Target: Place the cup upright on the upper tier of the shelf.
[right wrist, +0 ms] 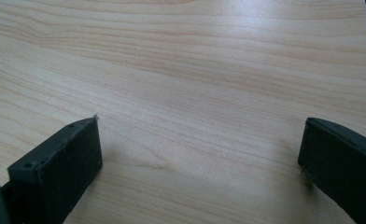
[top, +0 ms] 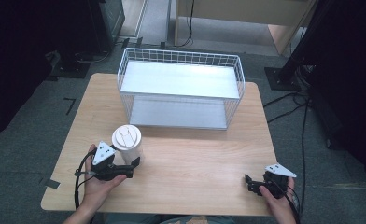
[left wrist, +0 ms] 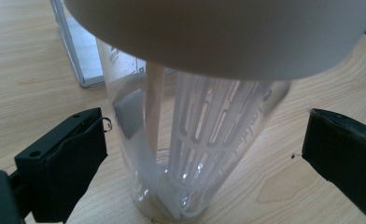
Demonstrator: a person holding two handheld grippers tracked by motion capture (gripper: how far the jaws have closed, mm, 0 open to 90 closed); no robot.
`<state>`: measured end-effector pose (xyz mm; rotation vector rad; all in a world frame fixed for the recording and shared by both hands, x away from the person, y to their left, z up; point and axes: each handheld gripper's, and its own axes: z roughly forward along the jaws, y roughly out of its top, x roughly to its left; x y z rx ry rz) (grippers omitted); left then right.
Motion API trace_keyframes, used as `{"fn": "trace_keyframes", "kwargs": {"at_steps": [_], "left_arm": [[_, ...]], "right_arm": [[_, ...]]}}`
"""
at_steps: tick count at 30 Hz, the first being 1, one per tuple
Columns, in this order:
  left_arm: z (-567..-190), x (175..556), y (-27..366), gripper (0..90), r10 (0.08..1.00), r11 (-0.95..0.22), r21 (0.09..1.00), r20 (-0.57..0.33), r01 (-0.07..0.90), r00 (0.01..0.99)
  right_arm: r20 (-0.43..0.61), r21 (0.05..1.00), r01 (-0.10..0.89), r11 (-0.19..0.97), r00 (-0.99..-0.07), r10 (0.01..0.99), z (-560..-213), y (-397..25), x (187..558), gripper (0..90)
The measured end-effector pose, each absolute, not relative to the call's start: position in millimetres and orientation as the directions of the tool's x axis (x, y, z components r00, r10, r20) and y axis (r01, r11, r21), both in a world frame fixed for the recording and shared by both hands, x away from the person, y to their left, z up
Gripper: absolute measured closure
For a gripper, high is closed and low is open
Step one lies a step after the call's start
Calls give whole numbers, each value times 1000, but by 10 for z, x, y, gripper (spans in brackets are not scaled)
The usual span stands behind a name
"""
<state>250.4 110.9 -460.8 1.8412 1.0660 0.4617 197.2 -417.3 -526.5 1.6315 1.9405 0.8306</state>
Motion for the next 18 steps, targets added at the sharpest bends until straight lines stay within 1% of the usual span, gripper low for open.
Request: {"fn": "trace_keyframes", "kwargs": {"at_steps": [9, 13, 18], "left_arm": [[-4551, 2591, 1075, 4, 829, -174, 869, -125, 464, 545], [-4544, 2603, 1038, 31, 838, -174, 877, -108, 449, 535], [-4561, 2618, 1009, 42, 837, -172, 878, -109, 447, 536]], "right_arm": [[28, 707, 698, 110, -183, 983, -5265, -4173, 1972, 0], [28, 707, 698, 110, -183, 983, -5265, -4173, 1972, 0], [28, 707, 699, 110, -183, 983, -5265, -4173, 1971, 0]]}}
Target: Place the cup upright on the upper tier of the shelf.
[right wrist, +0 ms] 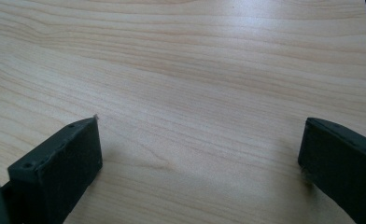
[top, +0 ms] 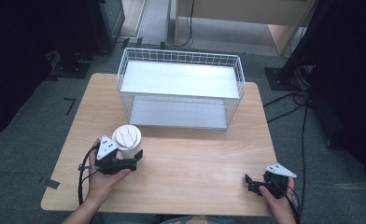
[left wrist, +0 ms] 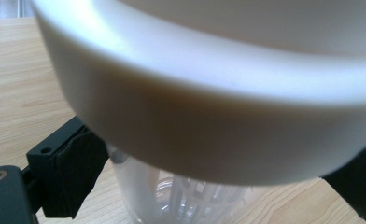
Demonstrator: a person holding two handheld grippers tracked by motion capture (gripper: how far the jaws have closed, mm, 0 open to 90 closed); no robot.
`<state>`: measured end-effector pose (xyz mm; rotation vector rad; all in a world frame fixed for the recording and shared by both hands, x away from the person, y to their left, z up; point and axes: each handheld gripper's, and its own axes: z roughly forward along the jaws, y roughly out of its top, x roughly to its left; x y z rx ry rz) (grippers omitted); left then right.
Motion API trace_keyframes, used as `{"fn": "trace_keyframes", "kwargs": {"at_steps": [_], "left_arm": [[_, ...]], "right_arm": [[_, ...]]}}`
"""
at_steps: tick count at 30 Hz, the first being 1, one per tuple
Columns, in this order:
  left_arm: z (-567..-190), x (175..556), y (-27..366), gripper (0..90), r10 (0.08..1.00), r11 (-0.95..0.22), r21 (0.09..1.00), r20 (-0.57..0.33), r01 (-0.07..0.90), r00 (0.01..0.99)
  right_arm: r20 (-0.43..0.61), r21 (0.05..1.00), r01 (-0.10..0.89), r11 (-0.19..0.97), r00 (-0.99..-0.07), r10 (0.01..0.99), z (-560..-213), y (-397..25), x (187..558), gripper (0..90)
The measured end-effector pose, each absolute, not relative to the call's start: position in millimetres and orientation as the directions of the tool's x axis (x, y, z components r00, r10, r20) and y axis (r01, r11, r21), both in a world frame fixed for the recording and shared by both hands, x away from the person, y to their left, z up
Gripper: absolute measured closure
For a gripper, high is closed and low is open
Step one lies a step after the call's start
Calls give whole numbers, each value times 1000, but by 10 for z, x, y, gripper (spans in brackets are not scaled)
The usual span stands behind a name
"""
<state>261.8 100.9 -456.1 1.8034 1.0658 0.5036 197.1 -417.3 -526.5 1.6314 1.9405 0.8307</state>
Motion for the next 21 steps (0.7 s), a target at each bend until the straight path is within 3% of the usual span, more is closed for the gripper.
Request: {"fn": "trace_keyframes", "kwargs": {"at_steps": [8, 11, 21], "left_arm": [[-4574, 2659, 967, 77, 850, -154, 887, -106, 435, 517], [-4567, 2662, 973, 137, 856, -144, 895, -101, 422, 507], [-4545, 2636, 958, 151, 862, -158, 906, -67, 392, 502]], "right_arm": [[28, 707, 698, 110, -183, 983, -5265, -4173, 1972, 0], [29, 707, 699, 110, -184, 983, -5264, -4174, 1971, 0], [29, 707, 699, 109, -183, 983, -5265, -4173, 1971, 0]]}}
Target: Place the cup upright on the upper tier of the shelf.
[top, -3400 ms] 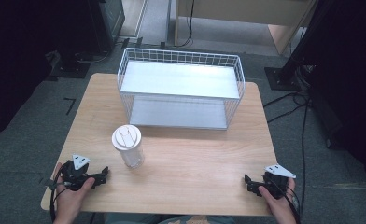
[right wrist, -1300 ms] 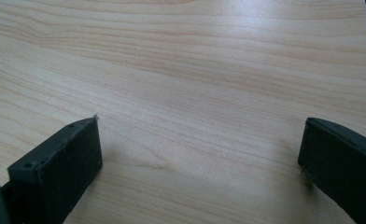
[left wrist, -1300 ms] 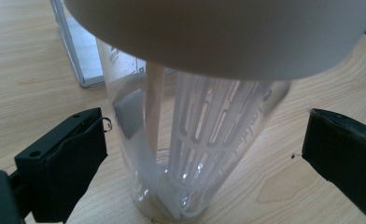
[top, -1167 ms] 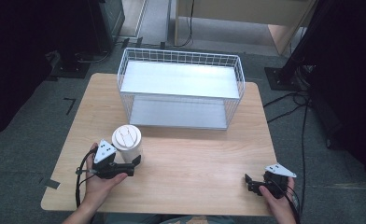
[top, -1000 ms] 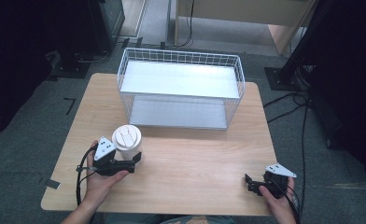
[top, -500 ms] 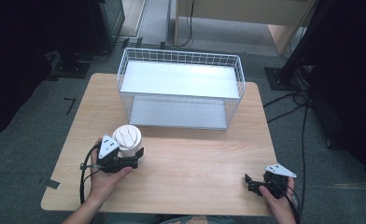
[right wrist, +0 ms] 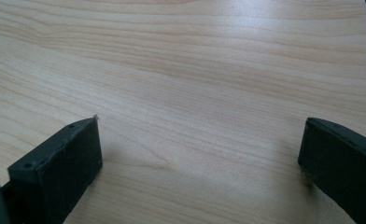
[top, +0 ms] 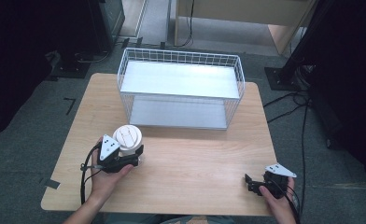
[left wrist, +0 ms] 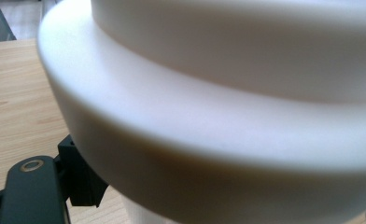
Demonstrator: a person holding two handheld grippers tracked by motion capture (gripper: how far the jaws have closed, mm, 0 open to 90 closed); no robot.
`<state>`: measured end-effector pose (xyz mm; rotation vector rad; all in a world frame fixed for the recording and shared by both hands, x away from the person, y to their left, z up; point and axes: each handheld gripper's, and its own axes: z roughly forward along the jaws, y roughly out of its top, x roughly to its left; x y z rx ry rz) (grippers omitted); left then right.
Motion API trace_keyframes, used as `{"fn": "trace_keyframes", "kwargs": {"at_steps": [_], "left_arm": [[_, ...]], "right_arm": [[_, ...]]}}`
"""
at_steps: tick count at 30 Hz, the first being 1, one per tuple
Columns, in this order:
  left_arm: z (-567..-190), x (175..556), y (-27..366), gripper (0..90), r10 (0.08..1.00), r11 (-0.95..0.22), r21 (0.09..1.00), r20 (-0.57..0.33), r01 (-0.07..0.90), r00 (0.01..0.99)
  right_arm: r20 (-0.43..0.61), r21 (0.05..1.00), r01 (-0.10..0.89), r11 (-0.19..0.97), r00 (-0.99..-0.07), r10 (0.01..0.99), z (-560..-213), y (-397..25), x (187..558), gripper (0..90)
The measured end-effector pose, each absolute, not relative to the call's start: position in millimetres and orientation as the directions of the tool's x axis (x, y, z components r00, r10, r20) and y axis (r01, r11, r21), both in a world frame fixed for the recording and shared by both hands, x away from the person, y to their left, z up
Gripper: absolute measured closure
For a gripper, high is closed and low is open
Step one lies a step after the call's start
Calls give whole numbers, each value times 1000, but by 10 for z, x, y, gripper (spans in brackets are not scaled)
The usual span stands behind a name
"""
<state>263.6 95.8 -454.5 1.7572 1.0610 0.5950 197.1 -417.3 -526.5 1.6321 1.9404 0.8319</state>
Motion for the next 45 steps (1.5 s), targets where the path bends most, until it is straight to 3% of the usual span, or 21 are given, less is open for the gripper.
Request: {"fn": "trace_keyframes", "kwargs": {"at_steps": [22, 45], "left_arm": [[-4154, 2708, 903, 155, 868, -94, 944, -78, 317, 490], [-3705, 2826, 722, 157, 875, -85, 978, -19, 191, 484]], "right_arm": [[28, 707, 698, 112, -186, 982, -5265, -4177, 1971, 0], [29, 709, 697, 111, -186, 982, -5266, -4178, 1971, 0]]}}
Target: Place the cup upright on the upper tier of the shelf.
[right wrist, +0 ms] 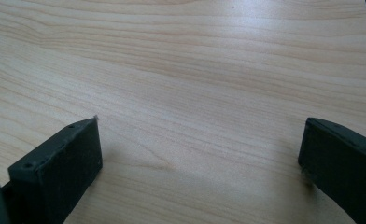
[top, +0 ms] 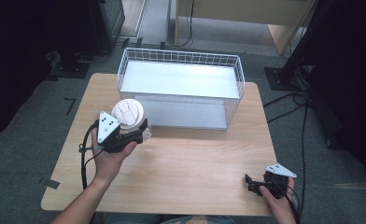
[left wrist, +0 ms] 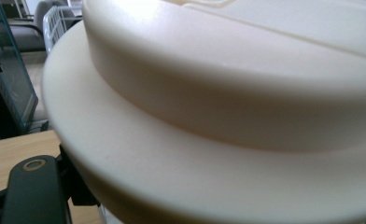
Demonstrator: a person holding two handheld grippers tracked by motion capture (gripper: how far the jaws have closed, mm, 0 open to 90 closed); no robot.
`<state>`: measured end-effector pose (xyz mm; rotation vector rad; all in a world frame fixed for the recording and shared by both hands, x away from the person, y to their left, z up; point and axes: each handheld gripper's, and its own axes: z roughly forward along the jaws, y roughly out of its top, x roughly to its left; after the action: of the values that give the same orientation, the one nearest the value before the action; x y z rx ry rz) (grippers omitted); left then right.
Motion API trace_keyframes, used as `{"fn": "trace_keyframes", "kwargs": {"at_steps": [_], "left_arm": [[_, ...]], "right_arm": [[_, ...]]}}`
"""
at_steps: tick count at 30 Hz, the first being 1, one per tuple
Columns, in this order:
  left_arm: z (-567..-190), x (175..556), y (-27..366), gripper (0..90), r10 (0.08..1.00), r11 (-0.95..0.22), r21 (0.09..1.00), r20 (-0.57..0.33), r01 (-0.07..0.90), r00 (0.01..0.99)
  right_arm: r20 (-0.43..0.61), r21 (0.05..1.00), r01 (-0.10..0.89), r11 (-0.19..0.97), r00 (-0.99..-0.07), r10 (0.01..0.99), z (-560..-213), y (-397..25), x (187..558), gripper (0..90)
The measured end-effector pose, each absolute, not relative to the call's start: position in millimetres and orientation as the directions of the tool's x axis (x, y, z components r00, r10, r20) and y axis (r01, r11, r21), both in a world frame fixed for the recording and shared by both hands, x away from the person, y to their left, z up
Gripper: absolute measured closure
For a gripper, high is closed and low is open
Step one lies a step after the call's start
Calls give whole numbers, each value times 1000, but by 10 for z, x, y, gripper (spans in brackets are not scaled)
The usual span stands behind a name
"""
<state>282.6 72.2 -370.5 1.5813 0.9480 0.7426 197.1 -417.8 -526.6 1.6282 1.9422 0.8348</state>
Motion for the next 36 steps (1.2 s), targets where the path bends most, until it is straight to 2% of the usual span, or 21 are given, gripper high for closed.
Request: {"fn": "trace_keyframes", "kwargs": {"at_steps": [19, 36], "left_arm": [[-3506, 2923, 609, 158, 878, -89, 987, 14, 135, 479], [-3100, 3070, 485, 159, 885, -75, 992, 22, 97, 465]], "right_arm": [[34, 710, 697, 105, -183, 983, -5266, -4177, 1970, 0], [36, 711, 694, 114, -198, 980, -5265, -4178, 1968, 0]]}}
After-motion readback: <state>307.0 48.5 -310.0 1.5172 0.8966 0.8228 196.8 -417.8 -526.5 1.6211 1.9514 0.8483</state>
